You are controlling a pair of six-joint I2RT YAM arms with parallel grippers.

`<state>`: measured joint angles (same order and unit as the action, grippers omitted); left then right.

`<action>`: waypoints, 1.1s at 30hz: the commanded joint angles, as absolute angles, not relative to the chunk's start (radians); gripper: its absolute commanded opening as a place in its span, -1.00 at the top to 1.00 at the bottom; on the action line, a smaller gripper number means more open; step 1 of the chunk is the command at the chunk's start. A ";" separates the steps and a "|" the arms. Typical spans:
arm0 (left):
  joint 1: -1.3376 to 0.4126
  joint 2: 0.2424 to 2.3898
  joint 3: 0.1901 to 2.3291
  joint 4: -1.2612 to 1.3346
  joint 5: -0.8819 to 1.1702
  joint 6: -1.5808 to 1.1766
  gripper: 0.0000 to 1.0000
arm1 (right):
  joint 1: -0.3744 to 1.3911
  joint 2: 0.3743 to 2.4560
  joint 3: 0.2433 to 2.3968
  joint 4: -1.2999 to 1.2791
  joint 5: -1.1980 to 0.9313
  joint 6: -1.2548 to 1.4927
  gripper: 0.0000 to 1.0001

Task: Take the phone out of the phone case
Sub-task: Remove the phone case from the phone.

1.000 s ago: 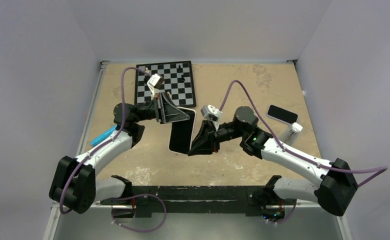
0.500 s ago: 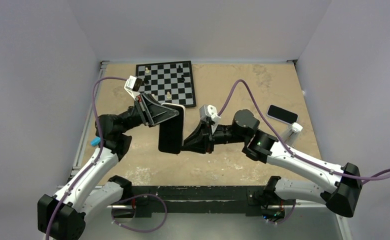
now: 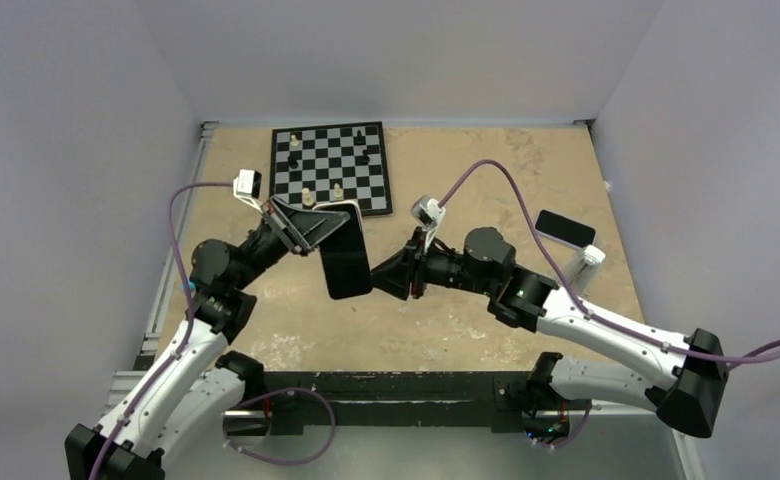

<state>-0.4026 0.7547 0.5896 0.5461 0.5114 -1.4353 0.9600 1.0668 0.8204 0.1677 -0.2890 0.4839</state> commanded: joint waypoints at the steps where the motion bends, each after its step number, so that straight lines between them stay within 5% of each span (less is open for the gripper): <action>1: -0.439 0.633 0.565 0.444 0.366 -1.376 1.00 | 0.931 0.971 0.755 0.153 -0.308 0.639 0.25; 8: -0.438 0.548 0.446 0.499 0.170 -1.356 1.00 | 0.930 0.796 0.552 0.482 -0.395 0.948 0.06; 15: -0.438 0.519 0.400 0.538 0.146 -1.372 1.00 | 0.929 0.910 0.548 0.724 -0.470 1.074 0.28; 33: -0.439 0.529 0.386 0.583 0.159 -1.427 1.00 | 0.927 1.085 0.606 0.759 -0.428 1.105 0.31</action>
<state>-0.4351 0.5255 0.3721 0.4595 0.1600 -1.3891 0.9291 1.0744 0.5526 0.6720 -0.4339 1.0809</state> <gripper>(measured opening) 0.199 0.354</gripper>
